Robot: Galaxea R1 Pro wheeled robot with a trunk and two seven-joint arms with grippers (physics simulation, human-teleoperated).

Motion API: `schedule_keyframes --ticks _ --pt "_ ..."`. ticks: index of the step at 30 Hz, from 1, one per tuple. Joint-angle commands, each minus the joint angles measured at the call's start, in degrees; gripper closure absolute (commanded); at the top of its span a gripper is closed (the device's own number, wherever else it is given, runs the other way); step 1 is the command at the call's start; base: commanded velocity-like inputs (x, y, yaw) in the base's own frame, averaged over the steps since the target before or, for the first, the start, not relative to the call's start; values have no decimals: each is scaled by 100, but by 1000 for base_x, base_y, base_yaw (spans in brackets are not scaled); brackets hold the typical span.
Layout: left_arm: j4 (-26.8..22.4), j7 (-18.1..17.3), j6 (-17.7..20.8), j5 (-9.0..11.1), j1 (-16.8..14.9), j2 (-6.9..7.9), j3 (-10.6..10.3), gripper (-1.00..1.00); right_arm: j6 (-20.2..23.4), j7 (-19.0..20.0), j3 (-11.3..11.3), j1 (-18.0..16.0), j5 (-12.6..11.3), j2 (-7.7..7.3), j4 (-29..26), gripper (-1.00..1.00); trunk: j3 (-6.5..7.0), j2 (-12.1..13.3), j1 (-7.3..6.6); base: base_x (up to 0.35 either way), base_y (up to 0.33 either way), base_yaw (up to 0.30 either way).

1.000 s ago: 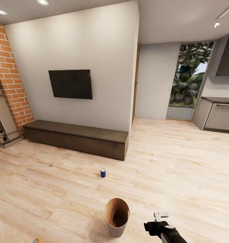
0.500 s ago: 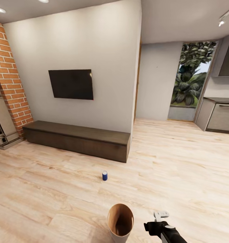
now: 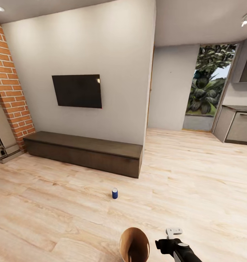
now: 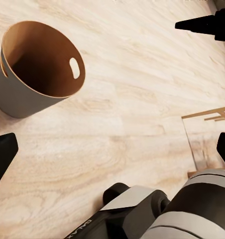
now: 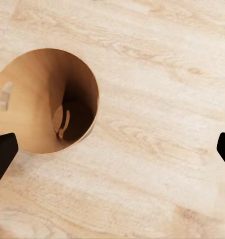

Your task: Put the three can of soda from the living room inside the tash can in the kitchen.

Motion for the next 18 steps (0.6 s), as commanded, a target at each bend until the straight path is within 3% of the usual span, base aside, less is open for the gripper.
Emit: schedule_keyframes --ticks 1,11,18 --pt "0 0 0 0 0 0 3 -100 -2 0 0 0 0 1 0 -100 0 0 0 40 14 0" --pt "0 0 0 0 0 0 -4 -100 -5 0 0 0 0 0 0 -100 0 0 0 185 3 0" --pt "0 0 0 0 0 1 -2 -100 -11 0 0 0 0 0 0 -100 0 0 0 44 0 0"
